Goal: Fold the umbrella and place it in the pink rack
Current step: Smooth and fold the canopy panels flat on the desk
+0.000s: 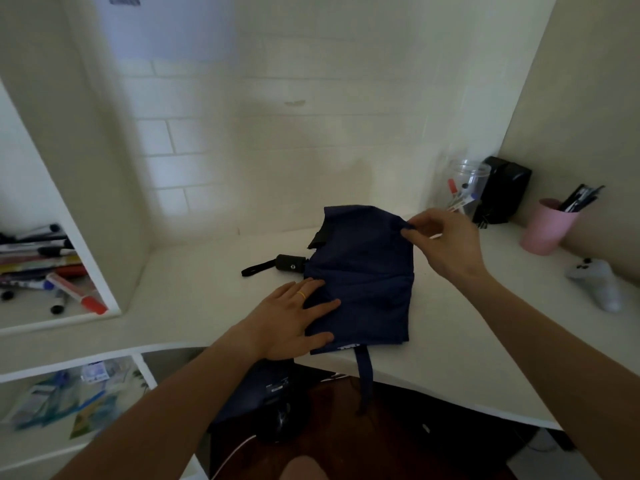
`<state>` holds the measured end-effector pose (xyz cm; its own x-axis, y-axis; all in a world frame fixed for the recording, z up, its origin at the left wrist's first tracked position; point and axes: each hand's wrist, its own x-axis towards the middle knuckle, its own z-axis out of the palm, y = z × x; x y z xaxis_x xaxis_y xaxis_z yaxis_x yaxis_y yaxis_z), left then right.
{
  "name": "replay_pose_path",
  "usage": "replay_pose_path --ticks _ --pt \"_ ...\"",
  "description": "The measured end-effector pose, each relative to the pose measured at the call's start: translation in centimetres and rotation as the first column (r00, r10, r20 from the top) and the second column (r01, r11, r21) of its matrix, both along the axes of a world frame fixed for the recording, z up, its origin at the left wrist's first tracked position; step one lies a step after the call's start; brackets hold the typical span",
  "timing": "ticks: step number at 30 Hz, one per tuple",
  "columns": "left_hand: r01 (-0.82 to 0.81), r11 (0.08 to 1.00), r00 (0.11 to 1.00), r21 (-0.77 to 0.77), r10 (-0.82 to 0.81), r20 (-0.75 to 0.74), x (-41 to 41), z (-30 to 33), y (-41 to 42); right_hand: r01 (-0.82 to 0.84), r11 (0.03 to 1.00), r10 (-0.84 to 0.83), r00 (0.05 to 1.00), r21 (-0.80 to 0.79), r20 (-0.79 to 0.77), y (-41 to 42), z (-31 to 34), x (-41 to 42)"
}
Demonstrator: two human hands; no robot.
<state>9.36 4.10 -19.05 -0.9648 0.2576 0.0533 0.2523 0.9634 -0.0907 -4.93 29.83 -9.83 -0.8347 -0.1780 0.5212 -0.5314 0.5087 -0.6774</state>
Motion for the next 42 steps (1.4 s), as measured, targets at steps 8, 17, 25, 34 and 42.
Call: replay_pose_path --ticks 8,17,25,34,42 --pt "-0.019 0.998 0.993 0.051 0.025 -0.116 0.6 -0.3 0.9 -0.149 0.965 0.169 0.982 -0.214 0.082 1.2 -3.3 6.1" --pt "-0.015 0.9 0.938 0.436 0.163 -0.305 2.0 -1.0 2.2 -0.287 0.957 0.277 0.947 0.04 0.161 3.9 -9.3 8.9" --pt "-0.204 -0.052 0.919 0.978 0.334 0.21 2.8 1.4 3.7 -0.316 0.923 0.297 0.948 0.218 0.114 4.6 -9.8 8.7" --pt "-0.191 0.418 0.914 0.888 0.405 0.006 2.8 -0.1 4.0 -0.353 0.934 0.322 0.896 0.051 0.305 4.1 -8.4 9.3" --pt "-0.209 0.67 0.912 0.712 0.396 -0.105 2.8 -0.8 4.6 -0.056 0.987 0.117 0.894 -0.151 0.432 2.1 -8.7 9.2"
